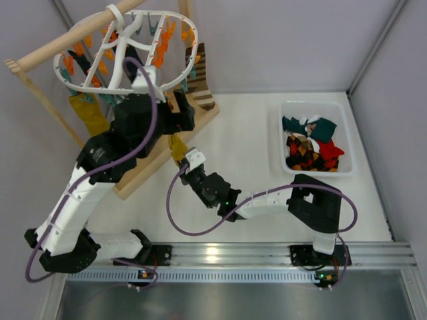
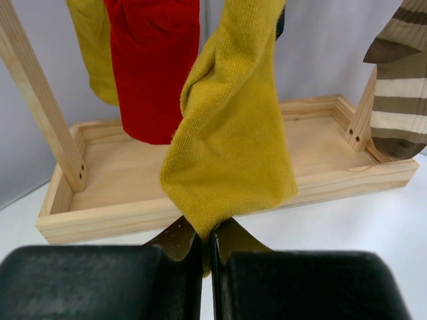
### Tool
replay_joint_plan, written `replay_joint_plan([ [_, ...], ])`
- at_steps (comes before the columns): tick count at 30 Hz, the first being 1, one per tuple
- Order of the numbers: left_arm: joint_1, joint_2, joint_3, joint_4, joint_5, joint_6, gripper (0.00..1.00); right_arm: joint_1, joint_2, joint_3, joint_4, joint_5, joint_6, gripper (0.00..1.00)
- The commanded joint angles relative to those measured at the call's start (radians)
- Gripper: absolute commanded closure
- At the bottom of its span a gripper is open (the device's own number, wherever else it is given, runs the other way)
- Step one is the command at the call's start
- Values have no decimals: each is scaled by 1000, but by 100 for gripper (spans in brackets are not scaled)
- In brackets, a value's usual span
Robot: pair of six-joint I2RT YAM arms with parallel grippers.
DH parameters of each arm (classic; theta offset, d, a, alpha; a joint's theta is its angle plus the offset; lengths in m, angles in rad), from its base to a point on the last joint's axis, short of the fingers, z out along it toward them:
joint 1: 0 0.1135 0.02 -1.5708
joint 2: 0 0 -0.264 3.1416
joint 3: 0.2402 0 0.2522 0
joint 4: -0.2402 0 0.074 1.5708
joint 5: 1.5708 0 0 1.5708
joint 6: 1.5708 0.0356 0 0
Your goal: Remove the socks clipped to the hanger
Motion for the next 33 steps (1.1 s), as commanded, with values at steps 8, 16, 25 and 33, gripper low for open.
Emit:
replay_joint_plan([
  [8, -257, 129, 76, -56, -560, 51, 1, 53, -21, 25, -17, 52, -6, 100],
  [16, -209, 235, 156, -53, -599, 114, 9, 62, -35, 13, -11, 52, -9, 100],
  [25, -154, 266, 167, -48, -589, 105, 15, 82, -104, -11, -16, 47, -4, 100],
  [33, -79, 301, 182, -45, -559, 111, 30, 96, -138, -38, -8, 41, -7, 100],
])
